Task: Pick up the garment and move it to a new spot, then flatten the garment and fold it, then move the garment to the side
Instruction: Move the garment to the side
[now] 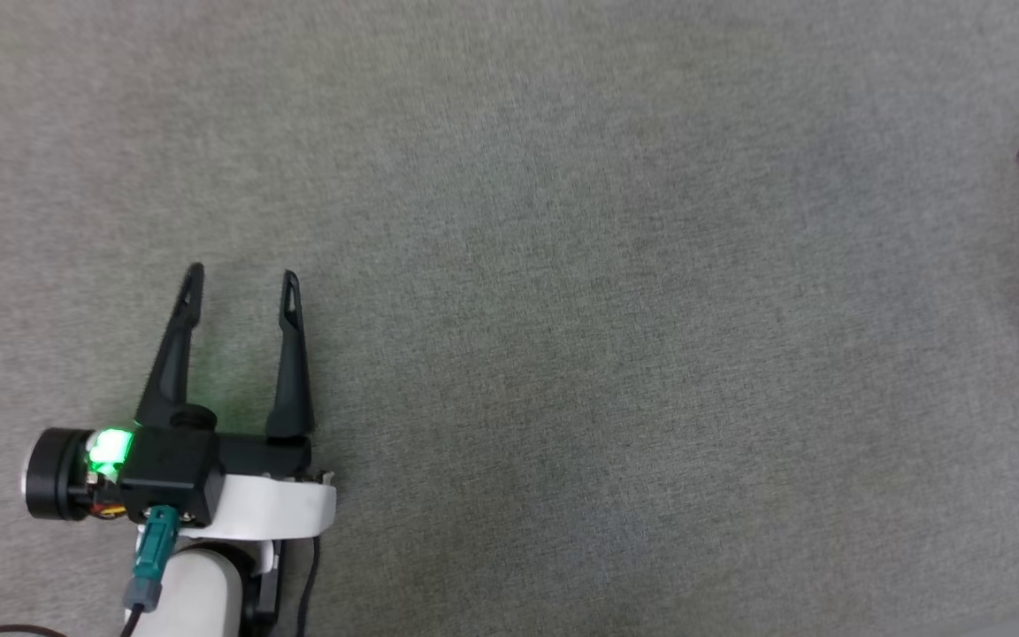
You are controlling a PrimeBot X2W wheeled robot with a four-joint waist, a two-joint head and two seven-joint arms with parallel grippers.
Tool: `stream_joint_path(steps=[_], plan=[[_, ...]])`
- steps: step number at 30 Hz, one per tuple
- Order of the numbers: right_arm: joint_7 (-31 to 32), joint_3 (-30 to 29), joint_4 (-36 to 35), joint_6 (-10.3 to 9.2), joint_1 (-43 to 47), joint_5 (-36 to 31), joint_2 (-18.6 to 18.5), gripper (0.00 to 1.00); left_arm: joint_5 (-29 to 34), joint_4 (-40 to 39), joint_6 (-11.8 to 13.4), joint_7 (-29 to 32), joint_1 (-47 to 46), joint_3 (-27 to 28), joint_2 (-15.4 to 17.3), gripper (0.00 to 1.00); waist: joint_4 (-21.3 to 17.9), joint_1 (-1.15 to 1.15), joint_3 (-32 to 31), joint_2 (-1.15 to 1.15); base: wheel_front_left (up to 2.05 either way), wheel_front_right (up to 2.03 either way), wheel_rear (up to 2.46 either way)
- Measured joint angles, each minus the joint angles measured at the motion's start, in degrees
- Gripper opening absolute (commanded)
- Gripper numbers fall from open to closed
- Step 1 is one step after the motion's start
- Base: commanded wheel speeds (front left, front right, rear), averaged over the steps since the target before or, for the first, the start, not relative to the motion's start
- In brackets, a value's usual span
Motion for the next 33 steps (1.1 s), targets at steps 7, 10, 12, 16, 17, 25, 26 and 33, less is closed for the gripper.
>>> stream_joint_path(steps=[7, 10, 12, 16, 17, 25, 26, 33], plan=[[-11.65, -4.80, -0.05, 0.00, 0.21, -9.93, 0.55, 1.00, -1.02, 1.24, 0.58, 0.00, 3.21, 0.01, -1.47, 1.00, 1.29, 0.00, -6.92, 0.00, 0.00, 0.00, 0.00], [-19.54, -9.14, -1.65, -0.01, 0.08, -15.57, 2.05, 1.00, -1.51, 1.60, 1.03, 0.00, 4.77, 0.33, -1.99, 1.00, 2.15, -0.01, -10.07, 0.00, 0.00, 0.00, 0.00], [-24.38, -12.26, -3.10, -0.01, 0.10, -19.26, 4.54, 1.00, -1.67, 1.86, 1.07, 0.00, 5.91, 0.66, -2.48, 1.00, 2.86, -0.01, -12.03, 0.00, 0.00, 0.00, 0.00], [-31.63, -17.35, -7.05, 0.00, 1.50, -24.52, 11.21, 1.00, -1.97, 2.44, 1.09, 0.00, 7.93, 1.09, -3.04, 1.00, 4.52, -0.01, -15.57, 0.00, 0.00, 0.00, 0.00], [-33.33, -18.34, -8.18, -0.01, 2.28, -25.66, 13.02, 1.00, -2.01, 2.58, 1.09, 0.00, 8.35, 1.16, -3.12, 1.00, 4.98, -0.01, -16.39, 0.00, 0.00, 0.00, 0.00], [-39.67, -21.94, -17.84, -0.01, 10.24, -29.00, 27.50, 1.00, -2.01, 4.02, 1.01, 0.00, 11.25, 1.38, -3.78, 1.00, 9.04, -0.01, -21.73, 0.00, 0.00, 0.00, 0.00], [-39.88, -22.14, -19.05, 0.00, 11.67, -29.04, 29.42, 1.00, -2.02, 4.17, 1.00, 0.00, 11.44, 1.40, -3.87, 1.00, 9.53, -0.01, -22.24, 0.00, 0.00, 0.00, 0.00], [-40.44, -21.52, -24.99, 0.00, 24.43, -27.94, 40.87, 1.00, -2.05, 5.11, 0.64, 0.00, 13.01, 1.05, -4.48, 1.00, 12.29, -0.01, -25.25, 0.00, 0.00, 0.00, 0.00]])
